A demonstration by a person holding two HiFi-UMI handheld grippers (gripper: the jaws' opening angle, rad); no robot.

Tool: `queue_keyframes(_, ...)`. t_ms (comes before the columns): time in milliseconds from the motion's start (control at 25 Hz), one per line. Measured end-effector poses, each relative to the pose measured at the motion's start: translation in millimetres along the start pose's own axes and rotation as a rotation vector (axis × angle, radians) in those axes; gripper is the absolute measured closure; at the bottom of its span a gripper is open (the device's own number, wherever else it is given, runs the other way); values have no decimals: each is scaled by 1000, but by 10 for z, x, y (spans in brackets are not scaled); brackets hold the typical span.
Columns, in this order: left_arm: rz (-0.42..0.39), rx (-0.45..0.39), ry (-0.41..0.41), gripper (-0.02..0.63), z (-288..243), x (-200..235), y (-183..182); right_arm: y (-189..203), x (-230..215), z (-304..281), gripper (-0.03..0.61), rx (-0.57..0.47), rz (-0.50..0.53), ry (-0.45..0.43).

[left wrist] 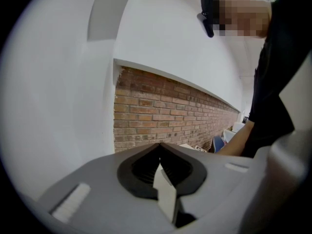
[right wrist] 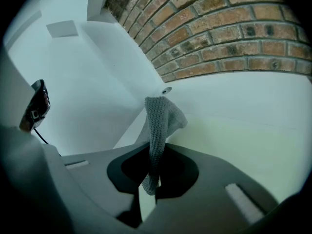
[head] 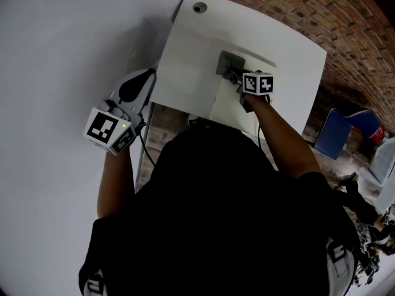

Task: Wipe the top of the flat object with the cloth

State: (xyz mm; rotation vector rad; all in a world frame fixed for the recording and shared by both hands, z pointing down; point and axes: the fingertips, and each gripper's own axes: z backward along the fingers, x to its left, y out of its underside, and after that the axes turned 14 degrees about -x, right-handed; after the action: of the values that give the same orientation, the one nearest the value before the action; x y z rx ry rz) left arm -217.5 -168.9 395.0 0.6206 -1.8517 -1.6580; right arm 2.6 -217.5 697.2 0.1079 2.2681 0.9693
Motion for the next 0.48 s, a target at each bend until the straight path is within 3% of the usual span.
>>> queue_keyframes(480,-12,28,23,612,51,-73,28,10,-168,129,568,12,18,33)
